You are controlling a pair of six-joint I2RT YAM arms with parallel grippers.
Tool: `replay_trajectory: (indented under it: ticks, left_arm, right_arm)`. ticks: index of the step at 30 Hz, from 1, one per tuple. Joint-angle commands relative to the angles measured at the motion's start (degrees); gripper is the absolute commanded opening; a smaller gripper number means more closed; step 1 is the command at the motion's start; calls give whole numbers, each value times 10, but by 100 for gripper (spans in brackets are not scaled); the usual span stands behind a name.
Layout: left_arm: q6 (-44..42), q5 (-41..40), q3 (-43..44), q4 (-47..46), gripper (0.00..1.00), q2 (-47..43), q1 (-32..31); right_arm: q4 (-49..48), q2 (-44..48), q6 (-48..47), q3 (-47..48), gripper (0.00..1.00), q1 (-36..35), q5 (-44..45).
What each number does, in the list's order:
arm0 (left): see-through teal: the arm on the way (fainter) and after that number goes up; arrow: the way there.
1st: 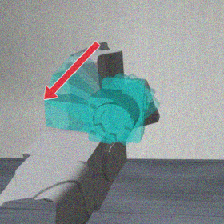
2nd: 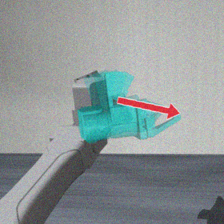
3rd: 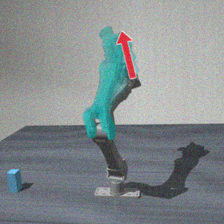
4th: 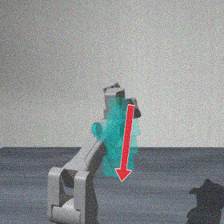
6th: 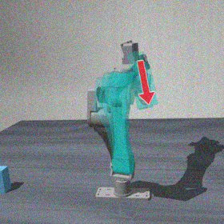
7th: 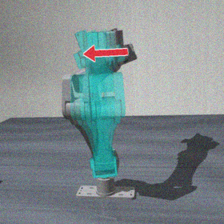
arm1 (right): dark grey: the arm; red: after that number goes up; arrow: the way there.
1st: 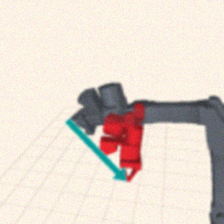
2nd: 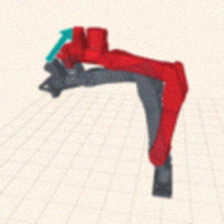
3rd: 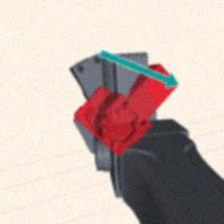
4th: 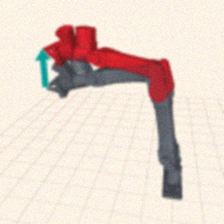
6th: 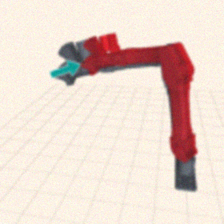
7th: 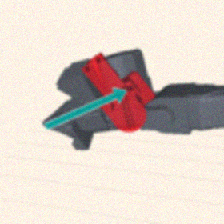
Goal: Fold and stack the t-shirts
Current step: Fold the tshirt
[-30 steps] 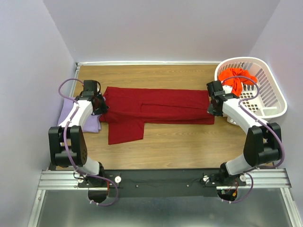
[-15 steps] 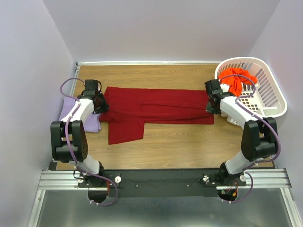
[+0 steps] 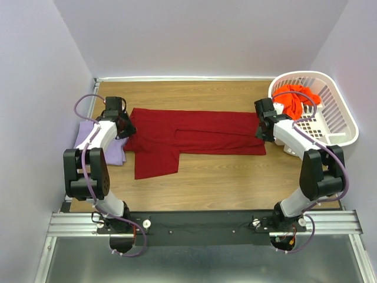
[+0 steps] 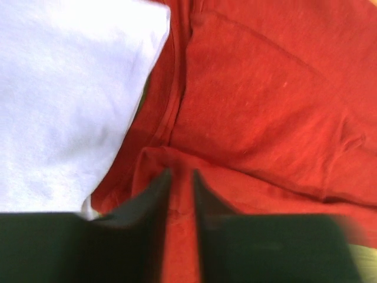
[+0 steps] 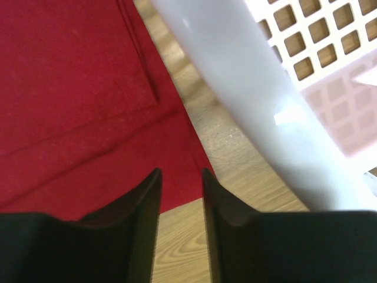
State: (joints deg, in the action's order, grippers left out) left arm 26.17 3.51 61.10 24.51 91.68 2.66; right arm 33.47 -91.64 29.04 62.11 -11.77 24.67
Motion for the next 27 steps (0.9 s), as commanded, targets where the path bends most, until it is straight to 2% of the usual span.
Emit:
replay_trajectory:
  ticks: [1, 2, 3, 6, 8, 10, 17, 19, 27]
  left_arm:
    - [0, -29, 27, -8, 40, -35, -3]
    - [-2, -30, 35, -5, 52, -42, -6]
    - [-3, -46, 38, -1, 57, -55, -7]
    - [-8, -66, 42, 14, 63, -78, -18]
    - [-7, -75, 35, 24, 64, -93, -25]
    - [-2, -91, 23, 36, 64, -120, -62]
    - [63, -98, -97, 70, 64, -198, -175]
    - [80, -99, -124, 70, 64, -206, -190]
    - [116, -96, -185, 48, 62, -165, -240]
  right_arm:
    - [-4, 28, -21, 26, 45, 5, -10]
    - [-4, 34, -28, 28, 48, 4, -22]
    - [-5, 44, -35, 32, 55, 4, -49]
    - [-5, 64, -56, 39, 67, 3, -123]
    - [-6, 74, -67, 38, 72, -5, -161]
    - [-9, 94, -77, 31, 77, -15, -208]
    - [-38, 165, -86, -29, 80, -57, -276]
    - [-46, 178, -86, -46, 80, -60, -291]
    - [-71, 210, -95, -95, 80, -60, -318]
